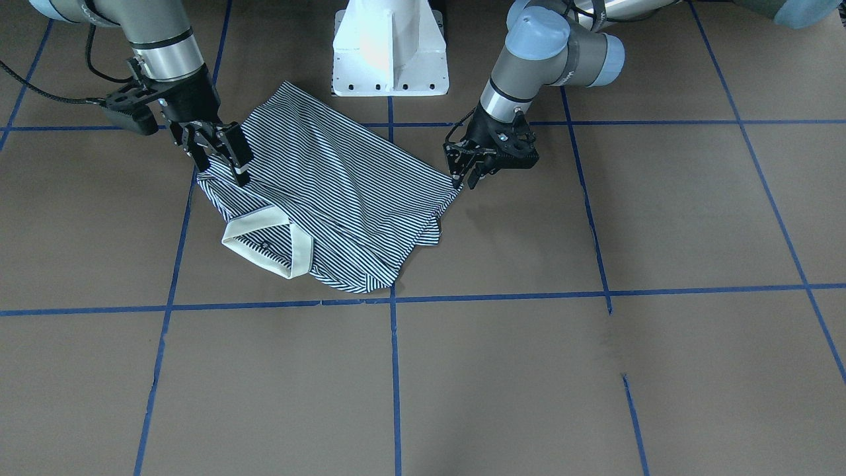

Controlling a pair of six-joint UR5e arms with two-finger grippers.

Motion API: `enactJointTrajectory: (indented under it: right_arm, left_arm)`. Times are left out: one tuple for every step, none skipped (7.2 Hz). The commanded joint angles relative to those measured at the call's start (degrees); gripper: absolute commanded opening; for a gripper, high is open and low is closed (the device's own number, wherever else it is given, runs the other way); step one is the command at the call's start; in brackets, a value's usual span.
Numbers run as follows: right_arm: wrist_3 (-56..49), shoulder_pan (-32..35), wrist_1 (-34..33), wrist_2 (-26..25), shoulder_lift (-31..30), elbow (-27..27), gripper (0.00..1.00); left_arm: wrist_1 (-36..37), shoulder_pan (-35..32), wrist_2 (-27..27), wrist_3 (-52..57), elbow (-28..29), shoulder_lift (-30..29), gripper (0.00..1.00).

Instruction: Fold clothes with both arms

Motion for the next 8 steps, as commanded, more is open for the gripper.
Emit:
enactJointTrajectory:
  right_arm:
    - [0.05,0.6,0.0,0.21,0.61,-0.46,1.0]
    - [0.05,0.6,0.0,0.21,0.61,-0.46,1.0]
    - [0.05,0.6,-0.08,0.21,0.61,-0.46,1.0]
    - [0.05,0.6,0.0,0.21,0.61,-0.46,1.0]
    - [0.05,0.6,-0.08,0.21,0.61,-0.81,1.0]
    - [0.05,0.51,0.0,0.21,0.61,-1.16,1.0]
    - [0.05,0.51,-0.08,0.21,0.61,-1.25,1.0]
    - [0.05,0.51,0.0,0.21,0.69,-1.43,1.0]
  left_arm:
    - [0.28,1.61,0.77,-0.04,0.64,0.36,0.41]
    - [0.28,1.87,0.77,-0.04,1.95,0.27,0.5]
    - [0.19,2.31,0.77,0.05,2.74,0.01,0.5]
    - [0.19,2.4,0.77,0.05,3.19,-0.08,0.5]
    - [0.19,2.4,0.68,0.05,3.28,-0.34,0.5]
    - [0.19,2.75,0.68,0.05,3.54,-0.43,0.5]
    - [0.19,2.76,0.68,0.05,3.72,-0.52,0.42]
    - [0.11,3.02,0.68,0.05,4.07,-0.61,0.37]
